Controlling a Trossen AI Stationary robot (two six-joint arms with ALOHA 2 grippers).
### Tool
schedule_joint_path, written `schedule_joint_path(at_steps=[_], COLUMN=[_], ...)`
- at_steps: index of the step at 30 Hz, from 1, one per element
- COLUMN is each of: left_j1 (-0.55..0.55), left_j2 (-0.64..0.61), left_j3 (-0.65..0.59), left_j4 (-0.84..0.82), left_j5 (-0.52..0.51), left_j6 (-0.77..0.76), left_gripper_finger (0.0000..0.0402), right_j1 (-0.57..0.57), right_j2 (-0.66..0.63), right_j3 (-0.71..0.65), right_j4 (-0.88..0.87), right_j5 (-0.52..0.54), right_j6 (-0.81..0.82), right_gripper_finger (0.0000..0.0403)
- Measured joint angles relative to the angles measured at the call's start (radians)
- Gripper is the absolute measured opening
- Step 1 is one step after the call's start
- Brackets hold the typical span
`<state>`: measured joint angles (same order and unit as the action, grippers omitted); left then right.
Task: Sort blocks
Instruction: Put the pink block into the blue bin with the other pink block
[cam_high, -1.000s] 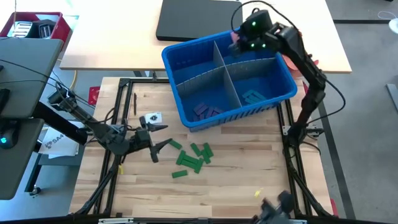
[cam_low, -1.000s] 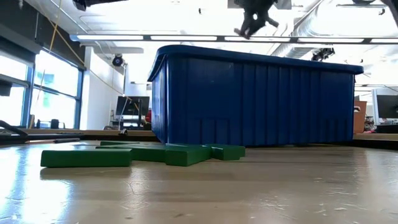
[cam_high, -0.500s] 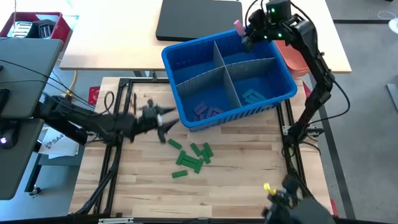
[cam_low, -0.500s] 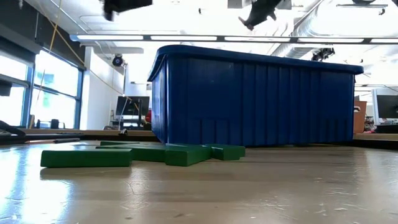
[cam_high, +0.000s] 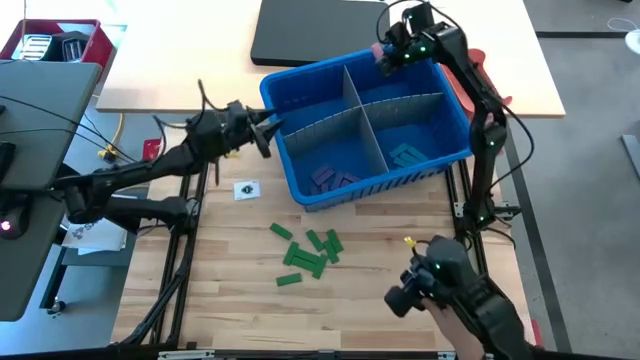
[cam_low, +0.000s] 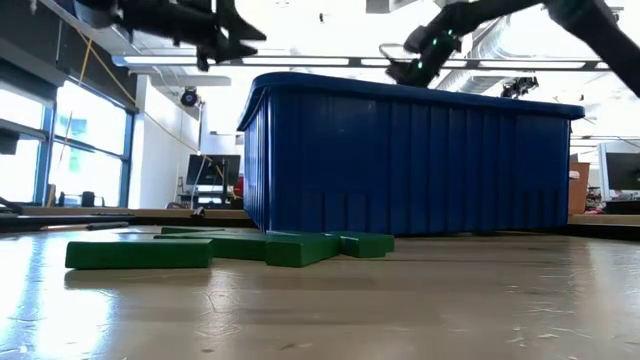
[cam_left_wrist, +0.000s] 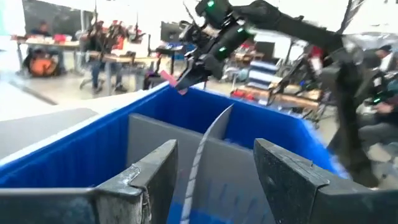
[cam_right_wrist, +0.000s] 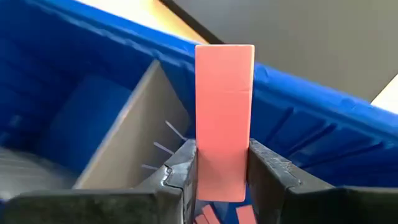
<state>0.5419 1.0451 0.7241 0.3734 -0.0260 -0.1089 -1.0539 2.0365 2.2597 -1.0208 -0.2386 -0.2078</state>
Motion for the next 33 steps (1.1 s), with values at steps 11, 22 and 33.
schedule_joint_path(at_steps=[11, 22, 33], left_j1=[0.142, 0.252, 0.262], left_j2=[0.208, 0.225, 0.214], left_j3=[0.053, 0.102, 0.102], left_j4=[-0.012, -0.007, -0.071], left_j5=[0.049, -0.006, 0.098], left_j6=[-0.042, -0.021, -0.106], left_gripper_finger=[0.0201, 0.0201, 0.0201], right_j1=[-0.012, -0.045, -0.046], right_j2=[0.023, 0.069, 0.068], right_j3=[0.000, 0.000, 0.000], right_j4=[-0.039, -0.157, -0.186], right_j5=[0.017, 0.025, 0.027], right_j6=[-0.012, -0.040, -0.024], right_gripper_finger=[0.0097, 0.0097, 0.0097])
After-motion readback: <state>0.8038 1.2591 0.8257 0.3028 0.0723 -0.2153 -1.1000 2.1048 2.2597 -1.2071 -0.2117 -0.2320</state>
